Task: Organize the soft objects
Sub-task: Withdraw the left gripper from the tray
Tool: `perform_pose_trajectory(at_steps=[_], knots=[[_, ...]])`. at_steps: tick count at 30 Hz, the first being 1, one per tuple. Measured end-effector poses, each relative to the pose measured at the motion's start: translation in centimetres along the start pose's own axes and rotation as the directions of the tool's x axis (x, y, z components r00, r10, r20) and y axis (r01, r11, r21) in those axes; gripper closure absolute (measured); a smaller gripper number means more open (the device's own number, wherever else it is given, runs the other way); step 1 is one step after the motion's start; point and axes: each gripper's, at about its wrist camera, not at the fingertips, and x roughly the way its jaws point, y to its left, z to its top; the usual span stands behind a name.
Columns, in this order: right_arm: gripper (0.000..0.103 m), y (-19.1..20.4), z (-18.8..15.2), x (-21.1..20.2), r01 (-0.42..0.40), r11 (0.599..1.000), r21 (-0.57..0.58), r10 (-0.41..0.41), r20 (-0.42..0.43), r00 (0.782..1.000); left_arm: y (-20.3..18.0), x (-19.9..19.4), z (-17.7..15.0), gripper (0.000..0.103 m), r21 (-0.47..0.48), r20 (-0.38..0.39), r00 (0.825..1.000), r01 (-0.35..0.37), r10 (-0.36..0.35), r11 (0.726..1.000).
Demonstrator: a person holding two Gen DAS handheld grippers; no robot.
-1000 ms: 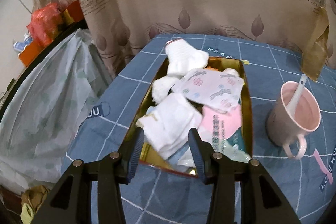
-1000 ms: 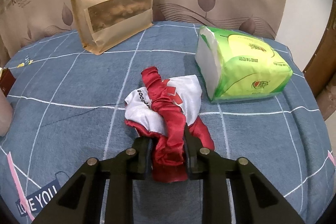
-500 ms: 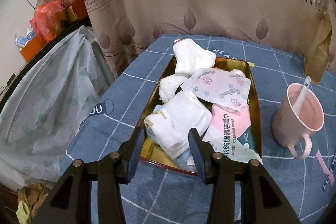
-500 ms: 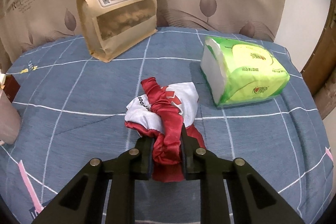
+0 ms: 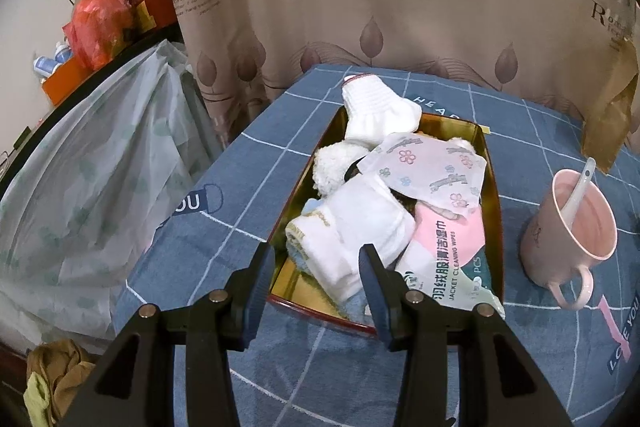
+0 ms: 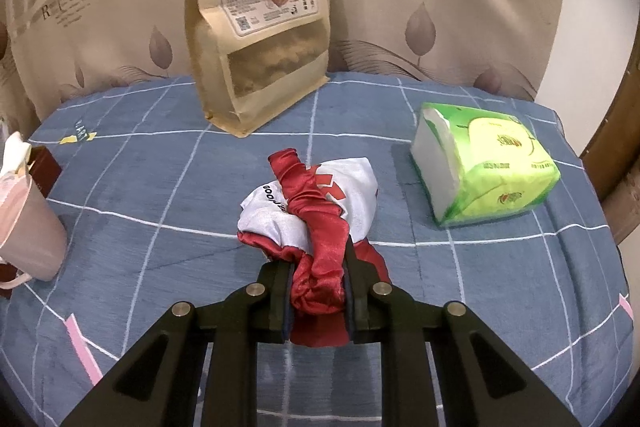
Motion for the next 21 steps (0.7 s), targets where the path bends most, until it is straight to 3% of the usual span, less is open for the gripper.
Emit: perform_pose_trajectory(at_steps=[21], knots=[[0.086,6.7,2.2,-3.9,-0.129,0.988,-0.089,0.134,0.054,0.990,0.7,0.2,0.0,0.058,-0.034,-0.012,1.000,0.002,-0.002,0.999]])
